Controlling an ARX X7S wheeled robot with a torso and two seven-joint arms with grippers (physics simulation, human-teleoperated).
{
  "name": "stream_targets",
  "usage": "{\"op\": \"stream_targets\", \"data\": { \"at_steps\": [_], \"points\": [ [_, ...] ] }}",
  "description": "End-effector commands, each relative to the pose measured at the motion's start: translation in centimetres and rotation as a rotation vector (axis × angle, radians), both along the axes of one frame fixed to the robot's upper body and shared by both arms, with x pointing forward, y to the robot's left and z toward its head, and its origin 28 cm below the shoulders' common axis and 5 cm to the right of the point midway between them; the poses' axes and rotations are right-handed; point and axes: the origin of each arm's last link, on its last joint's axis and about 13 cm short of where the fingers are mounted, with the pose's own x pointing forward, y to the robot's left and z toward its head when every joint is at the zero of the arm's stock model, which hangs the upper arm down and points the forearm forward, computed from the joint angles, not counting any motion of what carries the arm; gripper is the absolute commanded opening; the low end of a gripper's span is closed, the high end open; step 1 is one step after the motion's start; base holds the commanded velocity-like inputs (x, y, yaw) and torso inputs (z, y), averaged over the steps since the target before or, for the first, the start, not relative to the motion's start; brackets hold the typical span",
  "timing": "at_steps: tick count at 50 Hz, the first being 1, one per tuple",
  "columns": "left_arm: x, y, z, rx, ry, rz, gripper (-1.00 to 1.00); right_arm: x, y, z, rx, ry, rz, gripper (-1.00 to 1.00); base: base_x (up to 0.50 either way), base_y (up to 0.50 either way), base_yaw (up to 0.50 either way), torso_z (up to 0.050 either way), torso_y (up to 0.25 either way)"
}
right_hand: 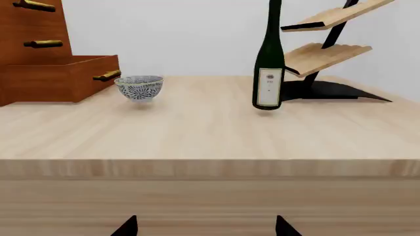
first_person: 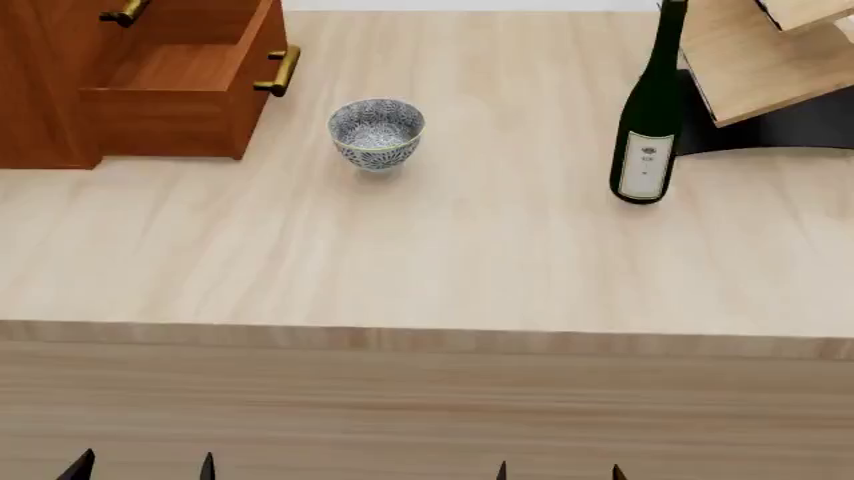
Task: Put the bowl in the bottom drawer of the cabinet.
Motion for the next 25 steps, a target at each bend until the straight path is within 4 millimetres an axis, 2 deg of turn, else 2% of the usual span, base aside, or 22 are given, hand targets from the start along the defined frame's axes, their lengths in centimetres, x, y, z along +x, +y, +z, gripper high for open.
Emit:
{"op": "stream_targets", "data": {
  "at_steps": [1, 5, 10, 18, 19, 21, 22, 23, 25],
  "points": [
    [0.0, 0.0, 0.0, 0.0, 0.0, 0.0, 1.0, 0.0, 0.0, 0.0, 0.0, 0.0, 0.0, 1.0, 0.0, 0.0, 0.0, 0.0, 0.0],
    [-0.4, -0.2, -0.4, 0.001, 0.024, -0.004, 1.0, -0.4, 0.1, 0.3, 0.021, 0.001, 0.027, 1.0, 0.0, 0.0, 0.0, 0.0, 0.0],
    [0.2, 0.1, 1.4, -0.015, -0.031, 0.015, 1.0, -0.1, -0.2, 1.4, 0.016, -0.042, 0.01, 1.0, 0.0, 0.0, 0.0, 0.0, 0.0],
    [0.0, 0.1, 2.2, -0.01, -0.051, 0.025, 1.0, -0.6, 0.1, 1.0, -0.003, -0.051, 0.007, 1.0, 0.0, 0.0, 0.0, 0.0, 0.0],
    [-0.1, 0.2, 1.7, -0.029, -0.058, 0.017, 1.0, -0.6, 0.2, 1.0, -0.001, -0.05, 0.007, 1.0, 0.0, 0.0, 0.0, 0.0, 0.0],
    [-0.1, 0.3, 1.8, -0.038, -0.059, 0.014, 1.0, -0.6, 0.2, 0.9, -0.002, -0.045, 0.006, 1.0, 0.0, 0.0, 0.0, 0.033, 0.0],
    [0.0, 0.4, 2.7, -0.039, -0.056, 0.021, 1.0, -0.6, 0.2, 0.9, -0.004, -0.045, 0.007, 1.0, 0.0, 0.0, 0.0, 0.05, 0.0],
    [-0.1, 0.3, 1.8, -0.038, -0.056, 0.021, 1.0, -0.6, 0.2, 0.8, -0.006, -0.045, 0.008, 1.0, 0.0, 0.0, 0.0, 0.05, 0.0],
    [-0.1, 0.3, 1.6, -0.036, -0.056, 0.02, 1.0, -0.6, 0.2, 0.7, -0.01, -0.044, 0.006, 1.0, 0.0, 0.0, 0.0, 0.05, 0.0]
  ]
}}
